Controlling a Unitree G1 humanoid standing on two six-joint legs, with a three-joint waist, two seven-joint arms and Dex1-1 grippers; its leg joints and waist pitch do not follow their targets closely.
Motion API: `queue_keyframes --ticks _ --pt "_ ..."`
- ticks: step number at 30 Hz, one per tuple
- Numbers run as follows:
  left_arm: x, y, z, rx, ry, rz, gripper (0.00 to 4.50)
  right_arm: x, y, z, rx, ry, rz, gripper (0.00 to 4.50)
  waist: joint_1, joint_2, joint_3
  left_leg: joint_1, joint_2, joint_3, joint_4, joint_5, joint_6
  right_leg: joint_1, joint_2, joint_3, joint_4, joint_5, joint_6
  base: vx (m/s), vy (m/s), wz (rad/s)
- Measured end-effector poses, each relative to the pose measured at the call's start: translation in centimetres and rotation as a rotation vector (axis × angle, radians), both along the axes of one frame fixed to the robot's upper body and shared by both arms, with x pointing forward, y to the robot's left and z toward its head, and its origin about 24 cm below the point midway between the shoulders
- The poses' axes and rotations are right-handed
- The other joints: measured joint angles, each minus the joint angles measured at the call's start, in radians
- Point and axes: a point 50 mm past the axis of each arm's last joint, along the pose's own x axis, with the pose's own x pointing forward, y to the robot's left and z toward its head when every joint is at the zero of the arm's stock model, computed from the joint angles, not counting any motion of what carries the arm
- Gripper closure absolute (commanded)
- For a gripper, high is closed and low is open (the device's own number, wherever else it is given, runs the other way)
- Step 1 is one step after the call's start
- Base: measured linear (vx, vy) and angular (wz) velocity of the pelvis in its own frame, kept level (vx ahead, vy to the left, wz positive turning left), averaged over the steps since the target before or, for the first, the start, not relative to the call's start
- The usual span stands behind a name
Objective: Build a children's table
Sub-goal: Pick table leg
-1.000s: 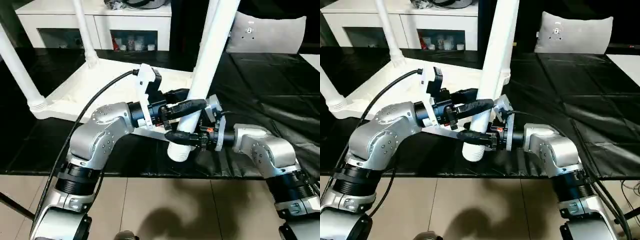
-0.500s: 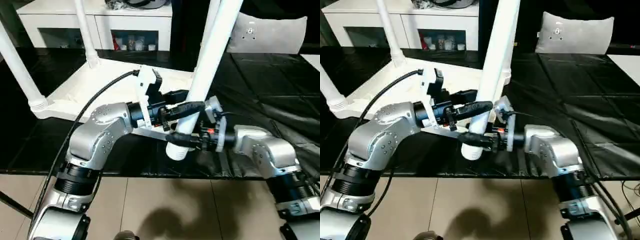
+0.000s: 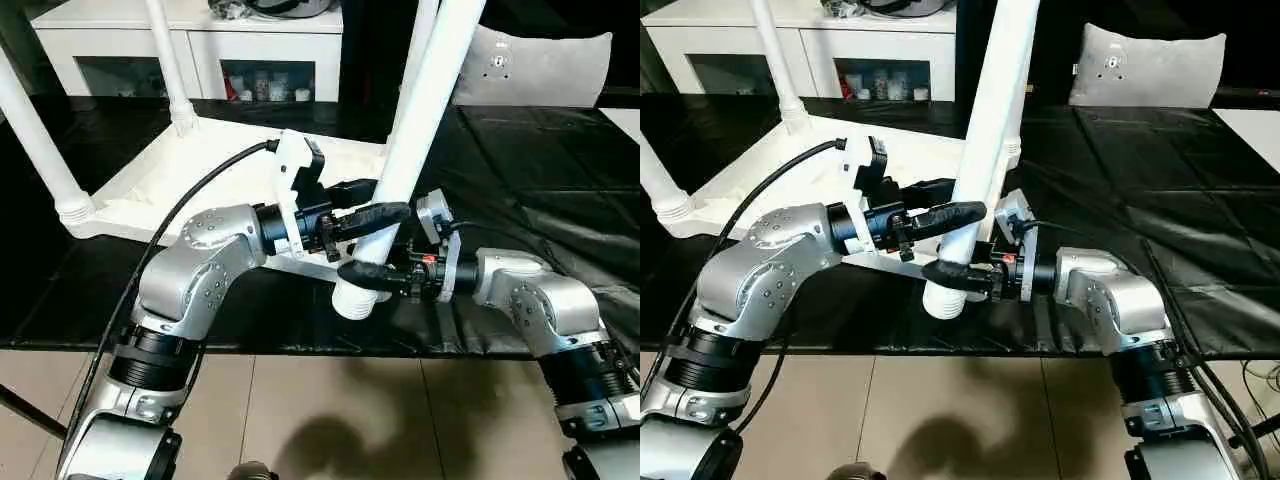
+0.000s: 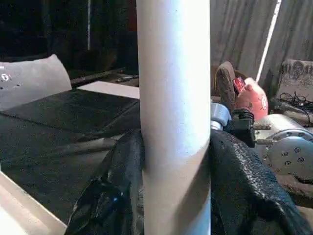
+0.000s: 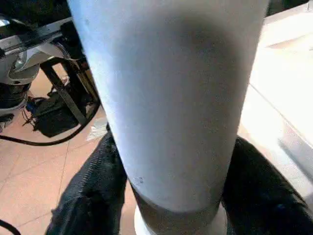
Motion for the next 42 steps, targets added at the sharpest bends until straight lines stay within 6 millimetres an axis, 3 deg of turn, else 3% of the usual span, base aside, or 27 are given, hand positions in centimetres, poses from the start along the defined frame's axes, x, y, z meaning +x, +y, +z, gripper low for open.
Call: queue_keyframes --ticks 4,15,16,19,21,26,34,38,42 --pt "0.1 -0.1 0.0 -0.006 0.004 0.004 2.71 0.0 0.1 0.0 0.001 -0.01 -0.001 2.46 0.0 0.0 0.0 0.0 0.0 0.0 0.0 0.0 0.0 0.0 0.0 0.0 0.0 0.0 0.0 0.0 0.0 0.0" --pt "0.4 -0.3 -0.3 -0.023 0.037 0.028 2.71 0.1 0.3 -0.2 -0.002 -0.01 -0.016 2.59 0.0 0.0 0.0 0.0 0.0 0.0 0.0 0.0 0.0 0.0 0.0 0.0 0.0 0.0 0.0 0.0 0.0 0.0" --pt "0.4 -0.3 -0.4 -0.036 0.073 0.037 2.15 0.3 0.4 -0.3 0.002 -0.003 -0.022 2.6 -0.001 -0.001 0.0 0.0 0.0 0.0 0.0 0.0 0.0 0.0 0.0 0.0 0.001 0.0 0.0 0.0 0.0 0.0" --pt "0.4 -0.2 -0.4 -0.061 0.123 0.032 2.01 0.5 0.9 -0.5 0.008 0.001 -0.042 2.61 -0.002 -0.001 0.0 0.0 0.0 0.0 0.001 0.0 0.0 0.0 0.0 0.0 0.001 0.0 0.0 0.0 0.0 0.0" --pt "0.2 -0.4 -0.3 -0.084 0.143 0.008 1.57 0.5 1.5 -0.5 0.013 -0.01 -0.052 2.61 -0.002 -0.001 0.0 0.0 0.0 0.0 0.001 0.0 0.0 0.0 0.0 0.0 0.001 0.0 0.0 0.0 0.0 0.0" --pt "-0.1 -0.5 -0.1 -0.102 0.137 -0.006 1.34 0.5 1.5 -0.3 0.011 -0.021 -0.067 2.61 0.0 -0.001 0.0 0.0 0.0 0.0 0.001 0.0 0.0 0.0 0.0 0.0 0.001 0.0 0.0 0.0 0.0 0.0" --pt "-0.3 -1.0 1.2 -0.343 0.168 -0.004 1.31 0.8 0.5 -0.6 0.068 -0.006 -0.234 2.62 0.0 -0.001 0.0 0.0 0.0 0.0 0.001 0.0 0.0 0.0 0.0 0.0 0.001 0.001 -0.001 0.0 0.0 0.0" --pt "0.3 0.3 1.3 -0.375 0.147 0.109 1.31 0.3 -0.3 -1.1 0.057 0.01 -0.289 2.62 -0.005 0.0 -0.001 0.0 0.0 0.0 0.001 0.0 0.0 0.0 0.0 0.0 0.0 0.001 -0.001 0.0 0.0 0.0" --pt "1.4 2.2 -0.8 -0.259 0.145 0.389 1.31 0.0 -1.3 -1.4 0.028 -0.004 -0.408 2.62 -0.007 0.001 -0.001 0.0 0.0 0.0 0.001 0.0 0.0 0.0 0.0 0.0 0.0 0.001 0.001 0.0 0.0 0.0"
